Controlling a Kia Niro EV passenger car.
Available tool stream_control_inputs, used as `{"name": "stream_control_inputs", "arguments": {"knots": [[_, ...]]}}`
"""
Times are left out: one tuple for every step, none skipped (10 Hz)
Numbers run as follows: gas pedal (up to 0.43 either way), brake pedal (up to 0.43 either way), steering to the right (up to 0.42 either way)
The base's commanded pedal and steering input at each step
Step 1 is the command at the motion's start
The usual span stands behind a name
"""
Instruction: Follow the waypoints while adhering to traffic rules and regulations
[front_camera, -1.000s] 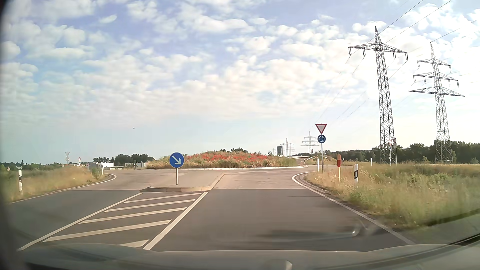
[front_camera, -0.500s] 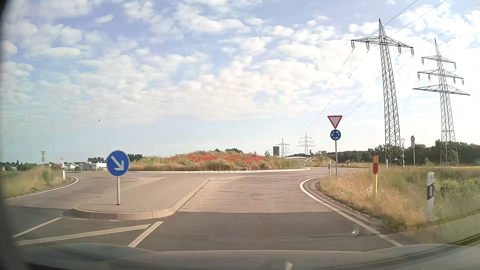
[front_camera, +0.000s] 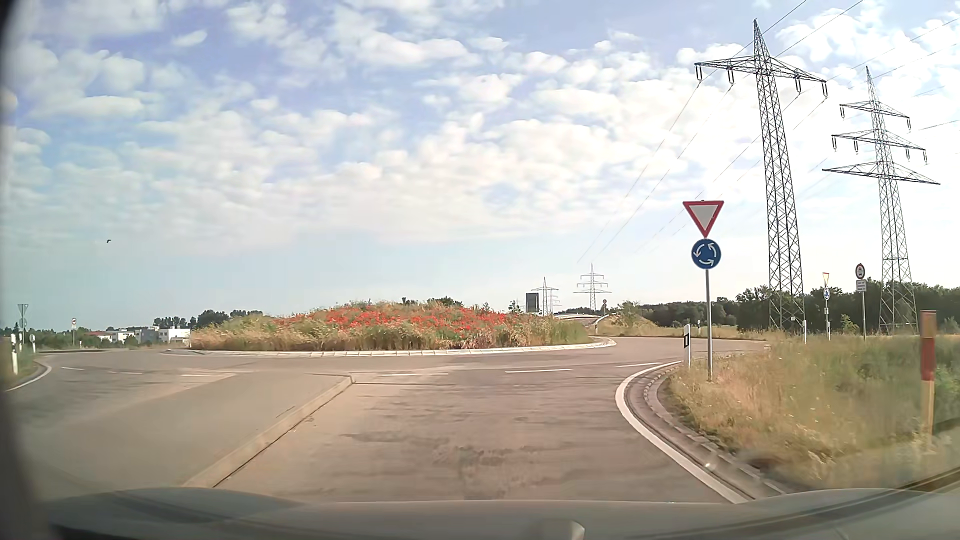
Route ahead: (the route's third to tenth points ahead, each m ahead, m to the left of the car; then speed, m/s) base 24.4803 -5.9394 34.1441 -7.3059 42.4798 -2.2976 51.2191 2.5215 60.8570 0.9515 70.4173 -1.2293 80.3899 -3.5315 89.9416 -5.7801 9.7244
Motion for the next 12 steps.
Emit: {"name": "stream_control_inputs", "arguments": {"knots": [[0.000, 0.030, 0.049], [0.000, 0.030, 0.055], [0.000, 0.030, 0.066], [0.000, 0.030, 0.072], [0.000, 0.030, 0.078], [0.000, 0.030, 0.087], [0.000, 0.030, 0.094], [0.000, 0.030, 0.103], [0.000, 0.030, 0.111], [0.000, 0.030, 0.118], [0.000, 0.030, 0.121], [0.000, 0.030, 0.122]]}}
